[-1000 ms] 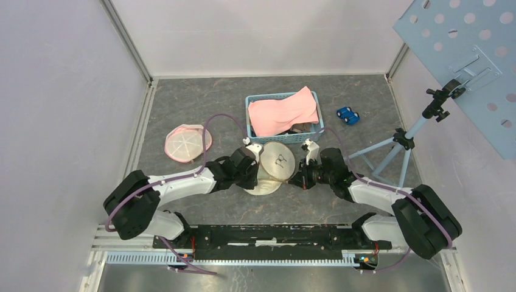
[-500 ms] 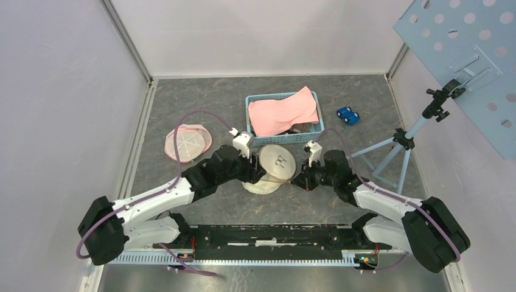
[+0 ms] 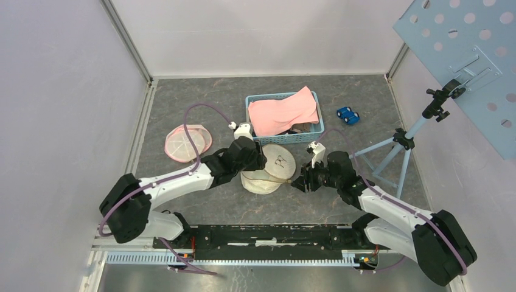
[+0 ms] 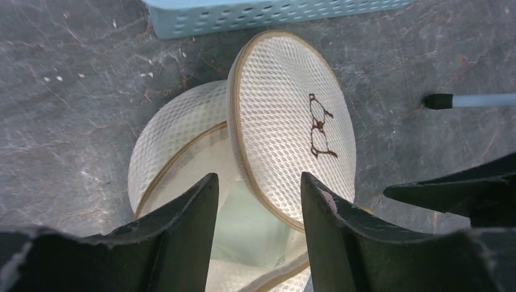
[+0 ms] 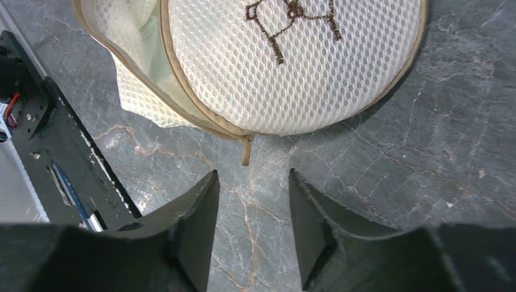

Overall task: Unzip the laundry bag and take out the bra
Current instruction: Open the laundry bag at the center of the board.

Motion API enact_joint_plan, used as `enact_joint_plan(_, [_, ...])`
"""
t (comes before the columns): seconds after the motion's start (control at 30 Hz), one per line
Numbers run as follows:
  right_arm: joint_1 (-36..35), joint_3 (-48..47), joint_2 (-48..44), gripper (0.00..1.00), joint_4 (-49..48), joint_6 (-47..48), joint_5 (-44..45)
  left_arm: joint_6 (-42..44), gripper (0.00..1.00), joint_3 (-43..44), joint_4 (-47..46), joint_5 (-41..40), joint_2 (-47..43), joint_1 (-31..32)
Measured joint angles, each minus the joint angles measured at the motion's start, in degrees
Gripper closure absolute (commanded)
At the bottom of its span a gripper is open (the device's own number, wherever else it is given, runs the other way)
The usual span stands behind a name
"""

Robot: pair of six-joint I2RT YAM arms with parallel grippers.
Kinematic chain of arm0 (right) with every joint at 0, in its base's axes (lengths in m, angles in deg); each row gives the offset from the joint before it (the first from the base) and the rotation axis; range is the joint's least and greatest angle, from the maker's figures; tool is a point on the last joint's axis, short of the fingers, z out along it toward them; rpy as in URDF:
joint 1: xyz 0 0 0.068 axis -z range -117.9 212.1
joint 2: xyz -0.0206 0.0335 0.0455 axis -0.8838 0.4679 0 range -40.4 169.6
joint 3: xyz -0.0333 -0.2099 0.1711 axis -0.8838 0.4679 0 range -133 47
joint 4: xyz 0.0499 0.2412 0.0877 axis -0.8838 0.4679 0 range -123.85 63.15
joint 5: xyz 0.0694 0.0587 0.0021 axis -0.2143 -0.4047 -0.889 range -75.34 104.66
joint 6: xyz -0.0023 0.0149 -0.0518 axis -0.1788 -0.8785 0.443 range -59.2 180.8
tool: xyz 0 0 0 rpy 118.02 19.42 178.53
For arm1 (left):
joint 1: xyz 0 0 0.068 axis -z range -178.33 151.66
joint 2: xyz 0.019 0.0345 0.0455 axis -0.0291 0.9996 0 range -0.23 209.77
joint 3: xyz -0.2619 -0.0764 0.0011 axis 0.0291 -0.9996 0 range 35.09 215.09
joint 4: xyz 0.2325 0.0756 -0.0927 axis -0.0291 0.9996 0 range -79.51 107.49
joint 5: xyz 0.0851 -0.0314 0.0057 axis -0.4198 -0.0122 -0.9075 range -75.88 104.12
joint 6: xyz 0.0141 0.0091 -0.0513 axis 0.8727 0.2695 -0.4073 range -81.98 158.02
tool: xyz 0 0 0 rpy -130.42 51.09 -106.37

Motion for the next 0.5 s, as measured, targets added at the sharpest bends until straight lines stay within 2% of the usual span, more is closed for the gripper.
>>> enact_joint_plan(0.1, [0.0, 0.0, -1.9, 0.39, 1.4, 0.1, 0.7, -2.1, 0.45, 0.1, -1.1, 0.3, 3.2, -0.1])
enact_joint_plan(0.2, [0.0, -0.4, -4.5, 0.34, 3.5, 0.5, 1.7, -3.2, 0.54, 0.4, -1.7, 0.6, 6.3, -0.1])
enact_joint_plan(0.4, [0.4, -3.3, -8.7, 0.29, 7.1, 1.1, 3.2, -3.5, 0.62, 4.2, -1.1, 1.2, 8.2, 1.2])
enact_joint_plan(0.43, [0.5, -3.7, -9.2, 0.29, 7.3, 1.0, 3.2, -3.5, 0.65, 4.9, -1.2, 1.2, 8.1, 1.6])
enact_joint_plan(0.5, [0.8, -4.5, -10.1, 0.28, 8.0, 1.0, 3.2, -3.4, 0.78, 6.4, -1.6, 1.2, 8.1, 2.8])
